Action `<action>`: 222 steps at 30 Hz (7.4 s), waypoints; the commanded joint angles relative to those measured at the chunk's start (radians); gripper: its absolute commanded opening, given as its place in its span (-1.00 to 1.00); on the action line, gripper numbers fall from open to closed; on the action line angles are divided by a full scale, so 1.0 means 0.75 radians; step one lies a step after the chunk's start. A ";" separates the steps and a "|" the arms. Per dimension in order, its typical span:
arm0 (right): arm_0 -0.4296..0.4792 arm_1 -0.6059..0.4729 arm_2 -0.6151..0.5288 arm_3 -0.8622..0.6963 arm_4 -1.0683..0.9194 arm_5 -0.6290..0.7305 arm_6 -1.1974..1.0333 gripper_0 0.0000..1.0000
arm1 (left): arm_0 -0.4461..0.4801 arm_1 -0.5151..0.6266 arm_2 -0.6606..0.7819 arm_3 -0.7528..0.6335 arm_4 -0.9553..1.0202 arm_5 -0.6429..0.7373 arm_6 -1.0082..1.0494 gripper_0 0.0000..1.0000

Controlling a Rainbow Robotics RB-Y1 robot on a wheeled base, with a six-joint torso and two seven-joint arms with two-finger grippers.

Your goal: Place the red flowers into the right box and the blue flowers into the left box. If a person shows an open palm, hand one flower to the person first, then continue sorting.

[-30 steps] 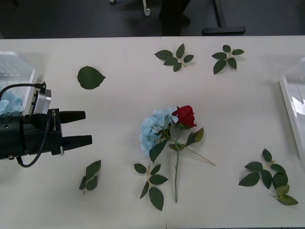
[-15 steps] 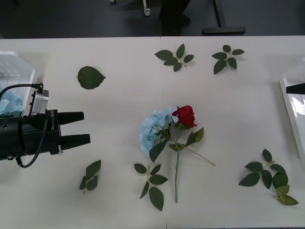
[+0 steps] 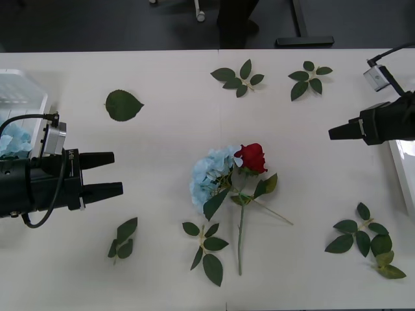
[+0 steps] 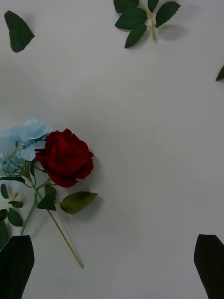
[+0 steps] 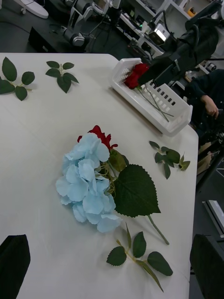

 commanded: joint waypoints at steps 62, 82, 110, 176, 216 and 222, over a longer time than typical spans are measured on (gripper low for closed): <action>-0.184 0.177 0.463 -0.589 0.677 0.333 -0.130 1.00 | 0.021 0.045 -0.020 -0.007 0.024 -0.003 -0.123 1.00; -0.207 0.464 0.604 -0.335 0.973 0.284 -0.539 1.00 | 0.021 0.045 -0.020 -0.007 0.024 -0.003 -0.123 1.00; -0.301 0.699 0.709 -0.122 1.260 0.190 -0.602 0.49 | 0.021 0.045 -0.020 -0.007 0.024 -0.003 -0.123 1.00; -0.053 0.247 0.077 -0.022 0.806 0.078 -0.130 1.00 | 0.021 0.045 -0.020 -0.007 0.024 -0.003 -0.123 1.00; -0.062 0.486 0.095 -0.002 1.209 0.078 -0.166 -0.21 | 0.021 0.045 -0.020 -0.007 0.024 -0.003 -0.123 1.00; -0.062 0.503 0.093 -0.002 1.245 0.078 -0.173 -0.75 | 0.021 0.045 -0.020 -0.007 0.024 -0.003 -0.123 1.00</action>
